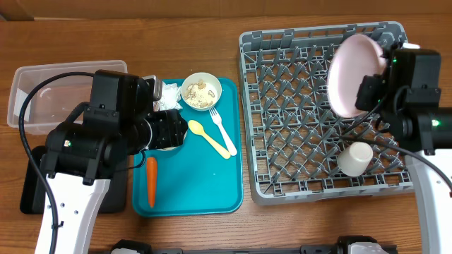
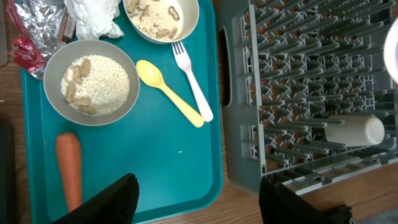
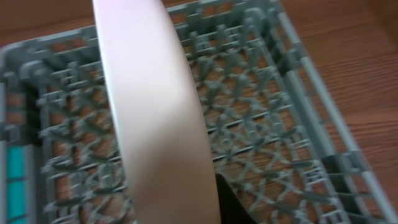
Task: Sort waste into correct bins and load items into the dishwasher rack
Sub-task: 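Carry the pink plate with the right gripper and stand it in the rack's back corner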
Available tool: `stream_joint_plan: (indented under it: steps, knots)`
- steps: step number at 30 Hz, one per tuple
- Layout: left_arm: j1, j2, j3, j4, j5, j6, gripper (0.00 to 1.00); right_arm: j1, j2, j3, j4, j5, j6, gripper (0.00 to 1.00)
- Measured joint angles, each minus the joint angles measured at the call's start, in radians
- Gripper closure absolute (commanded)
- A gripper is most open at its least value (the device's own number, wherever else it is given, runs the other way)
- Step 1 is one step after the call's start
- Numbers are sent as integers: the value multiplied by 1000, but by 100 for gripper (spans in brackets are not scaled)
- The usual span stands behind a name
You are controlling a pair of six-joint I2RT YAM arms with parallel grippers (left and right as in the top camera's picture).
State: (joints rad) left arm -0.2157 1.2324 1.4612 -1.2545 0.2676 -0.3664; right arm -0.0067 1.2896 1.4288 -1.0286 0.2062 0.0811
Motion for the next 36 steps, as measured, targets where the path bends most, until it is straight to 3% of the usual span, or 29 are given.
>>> stream_joint_plan:
  steps: [17, 18, 20, 21, 27, 32, 36]
  knots:
    - [0, 0, 0, -3, -4, 0, 33, -84, 276, 0, 58, 122, -195, 96]
    - [0, 0, 0, -2, -3, 0, 32, -84, 282, 0, 60, 122, -198, 90]
    - [0, 0, 0, -3, -3, 0, 32, -84, 288, 0, 67, 121, -198, 55]
    - [0, 0, 0, -3, -3, 0, 32, -84, 289, 0, 71, 122, -199, 49]
    - [0, 0, 0, -3, -4, 0, 28, -84, 290, 1, 70, 134, -186, 44]
    - [0, 0, 0, -17, -5, 4, 28, -84, 290, 72, -27, 146, -117, 42]
    - [0, 0, 0, -49, -23, 5, 28, -84, 285, 244, -175, 106, -43, 31]
